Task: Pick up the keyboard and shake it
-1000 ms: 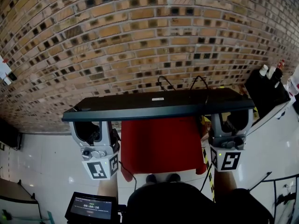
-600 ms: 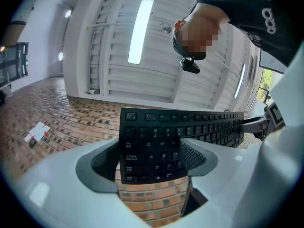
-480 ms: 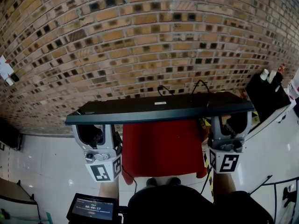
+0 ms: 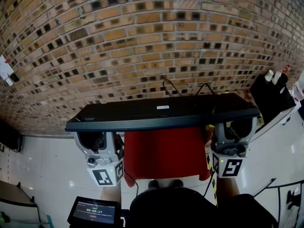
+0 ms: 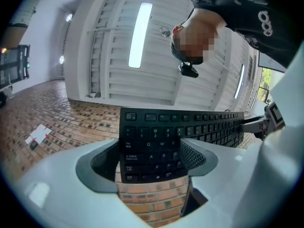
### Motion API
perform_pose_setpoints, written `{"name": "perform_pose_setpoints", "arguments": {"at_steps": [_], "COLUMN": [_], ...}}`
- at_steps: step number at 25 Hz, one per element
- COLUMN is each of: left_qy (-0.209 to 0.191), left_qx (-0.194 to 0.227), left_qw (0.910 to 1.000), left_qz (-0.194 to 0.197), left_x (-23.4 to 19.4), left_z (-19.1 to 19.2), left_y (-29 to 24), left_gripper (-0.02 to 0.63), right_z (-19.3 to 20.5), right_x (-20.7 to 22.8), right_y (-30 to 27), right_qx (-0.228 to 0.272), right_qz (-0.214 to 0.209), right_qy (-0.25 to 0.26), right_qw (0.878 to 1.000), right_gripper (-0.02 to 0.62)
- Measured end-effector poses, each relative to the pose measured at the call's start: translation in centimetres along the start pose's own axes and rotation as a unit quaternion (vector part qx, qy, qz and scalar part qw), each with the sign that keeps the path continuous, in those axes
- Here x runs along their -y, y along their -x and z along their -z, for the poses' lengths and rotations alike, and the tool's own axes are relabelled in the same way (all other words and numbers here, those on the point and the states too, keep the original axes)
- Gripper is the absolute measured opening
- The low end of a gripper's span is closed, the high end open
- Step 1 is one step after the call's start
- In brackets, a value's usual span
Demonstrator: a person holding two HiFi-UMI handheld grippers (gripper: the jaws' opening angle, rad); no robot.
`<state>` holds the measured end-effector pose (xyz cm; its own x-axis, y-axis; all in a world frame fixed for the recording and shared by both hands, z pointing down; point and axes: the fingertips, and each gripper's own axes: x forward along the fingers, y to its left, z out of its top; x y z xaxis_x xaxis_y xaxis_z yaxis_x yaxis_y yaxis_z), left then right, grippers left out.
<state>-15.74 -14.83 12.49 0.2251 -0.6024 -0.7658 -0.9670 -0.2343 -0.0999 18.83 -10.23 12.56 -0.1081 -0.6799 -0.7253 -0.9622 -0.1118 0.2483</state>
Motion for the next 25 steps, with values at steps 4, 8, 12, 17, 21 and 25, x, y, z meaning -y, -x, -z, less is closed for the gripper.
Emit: {"name": "perform_pose_setpoints", "arguments": {"at_steps": [4, 8, 12, 17, 21, 25], "left_qy": [0.008, 0.025, 0.034, 0.038, 0.041, 0.050], "left_qx": [-0.073, -0.137, -0.194, -0.230, -0.254, -0.287], "left_qw": [0.9973, 0.9903, 0.9804, 0.9725, 0.9661, 0.9564], "left_qz": [-0.003, -0.004, -0.011, -0.013, -0.013, -0.013], "left_x": [0.4, 0.6, 0.5, 0.8, 0.9, 1.2], "left_z": [4.1, 7.5, 10.3, 12.0, 13.1, 14.6], "left_y": [1.6, 3.5, 4.9, 6.0, 6.8, 8.1], "left_gripper": [0.407, 0.405, 0.405, 0.405, 0.405, 0.403], "right_z": [4.6, 7.9, 10.6, 12.7, 14.0, 15.6], "right_x": [-0.8, -1.6, -2.4, -2.8, -3.2, -3.5], "right_y": [1.5, 3.3, 3.9, 4.9, 5.8, 7.1], "right_qx": [-0.082, -0.146, -0.198, -0.239, -0.265, -0.303], "right_qz": [-0.013, -0.022, -0.038, -0.046, -0.049, -0.056], "right_qy": [-0.023, -0.033, -0.042, -0.051, -0.059, -0.065], "right_qw": [0.996, 0.989, 0.978, 0.969, 0.961, 0.949], "right_gripper": [0.354, 0.354, 0.354, 0.354, 0.354, 0.354]}}
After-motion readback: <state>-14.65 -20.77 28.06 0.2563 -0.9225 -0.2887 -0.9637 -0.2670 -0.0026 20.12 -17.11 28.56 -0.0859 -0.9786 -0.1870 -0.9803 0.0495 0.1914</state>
